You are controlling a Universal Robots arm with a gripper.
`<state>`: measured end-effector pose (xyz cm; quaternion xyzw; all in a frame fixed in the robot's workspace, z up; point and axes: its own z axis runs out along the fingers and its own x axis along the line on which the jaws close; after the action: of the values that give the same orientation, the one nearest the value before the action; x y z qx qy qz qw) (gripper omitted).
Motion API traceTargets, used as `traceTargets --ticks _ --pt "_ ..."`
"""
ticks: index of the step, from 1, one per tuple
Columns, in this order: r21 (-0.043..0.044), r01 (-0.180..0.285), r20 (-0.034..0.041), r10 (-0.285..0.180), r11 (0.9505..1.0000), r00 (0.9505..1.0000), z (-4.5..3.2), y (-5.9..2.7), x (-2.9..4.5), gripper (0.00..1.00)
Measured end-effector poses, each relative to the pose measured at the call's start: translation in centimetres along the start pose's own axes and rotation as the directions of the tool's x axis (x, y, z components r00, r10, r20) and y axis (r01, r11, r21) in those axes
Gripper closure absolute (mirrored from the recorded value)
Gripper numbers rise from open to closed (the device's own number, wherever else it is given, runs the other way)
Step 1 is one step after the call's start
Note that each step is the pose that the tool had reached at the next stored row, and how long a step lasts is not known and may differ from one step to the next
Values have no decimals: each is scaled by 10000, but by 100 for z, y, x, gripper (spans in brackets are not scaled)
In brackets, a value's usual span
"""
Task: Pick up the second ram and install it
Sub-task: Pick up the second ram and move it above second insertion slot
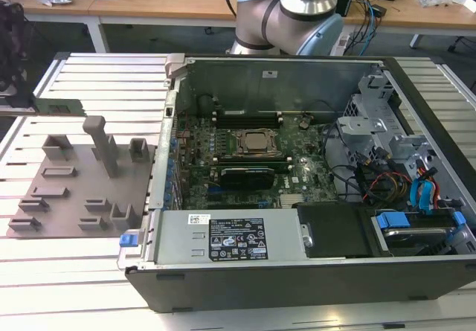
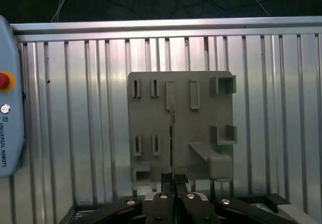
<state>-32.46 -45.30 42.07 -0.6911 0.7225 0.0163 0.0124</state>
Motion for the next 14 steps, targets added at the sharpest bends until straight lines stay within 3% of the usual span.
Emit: traceTargets --ticks 1,4,8,14 --pt "-4 -3 -1 3 10000 10000 0 -133 -6 88" --pt "-5 -4 -1 4 10000 10000 1 -355 -17 88" --pt "-10 -2 -1 2 10000 10000 2 -768 -34 88" --pt "-15 -3 -12 3 10000 10000 2 -1194 -53 88"
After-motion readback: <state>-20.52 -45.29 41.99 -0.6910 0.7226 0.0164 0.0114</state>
